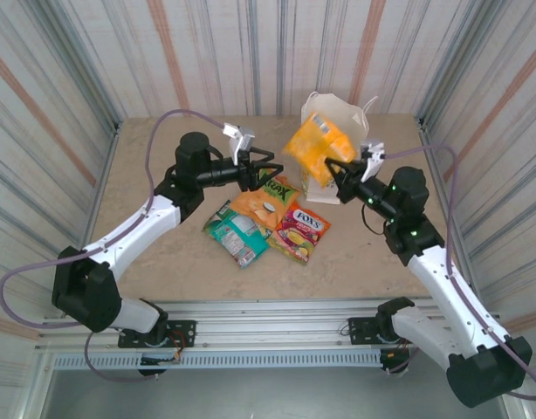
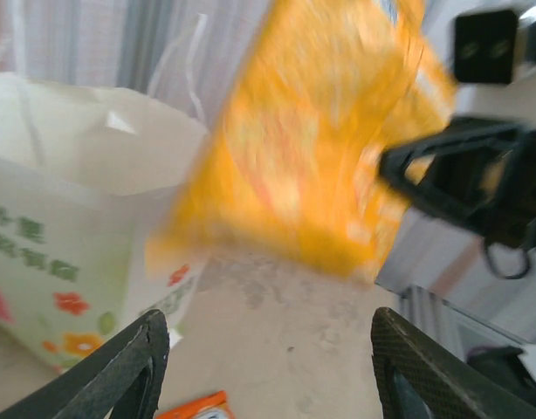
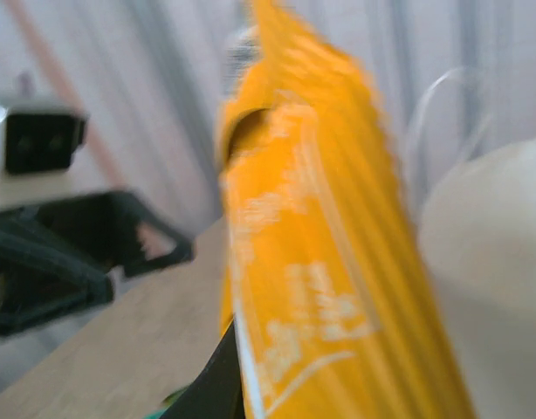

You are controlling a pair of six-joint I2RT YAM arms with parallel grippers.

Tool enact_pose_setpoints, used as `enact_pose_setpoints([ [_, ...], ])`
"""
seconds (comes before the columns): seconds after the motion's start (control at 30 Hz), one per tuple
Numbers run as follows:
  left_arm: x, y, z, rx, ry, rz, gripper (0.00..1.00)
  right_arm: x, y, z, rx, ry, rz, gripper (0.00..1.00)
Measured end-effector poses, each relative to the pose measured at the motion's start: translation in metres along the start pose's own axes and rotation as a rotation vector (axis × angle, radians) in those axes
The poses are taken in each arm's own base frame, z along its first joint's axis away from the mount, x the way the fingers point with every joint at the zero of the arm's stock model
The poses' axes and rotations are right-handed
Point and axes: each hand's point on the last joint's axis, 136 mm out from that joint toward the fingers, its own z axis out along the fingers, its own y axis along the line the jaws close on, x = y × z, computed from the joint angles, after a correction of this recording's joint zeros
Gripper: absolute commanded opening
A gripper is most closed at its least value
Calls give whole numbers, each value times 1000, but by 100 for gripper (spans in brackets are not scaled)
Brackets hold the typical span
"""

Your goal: Place the snacks into the paper bag

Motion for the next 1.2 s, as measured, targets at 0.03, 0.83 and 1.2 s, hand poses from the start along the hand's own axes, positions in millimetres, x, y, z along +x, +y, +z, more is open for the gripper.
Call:
enact_pose_setpoints([
  [0.03,0,6,0,-37,7,-3,65,-13,-7,0,51,-26,-4,8],
  [0.83,34,70,-12,-393,142,-20,64,22,-151,90,586,182,21,32],
  [1.2,51,71,-10,-387,217,-84,61,-6,-125,63,537,138,-10,47],
])
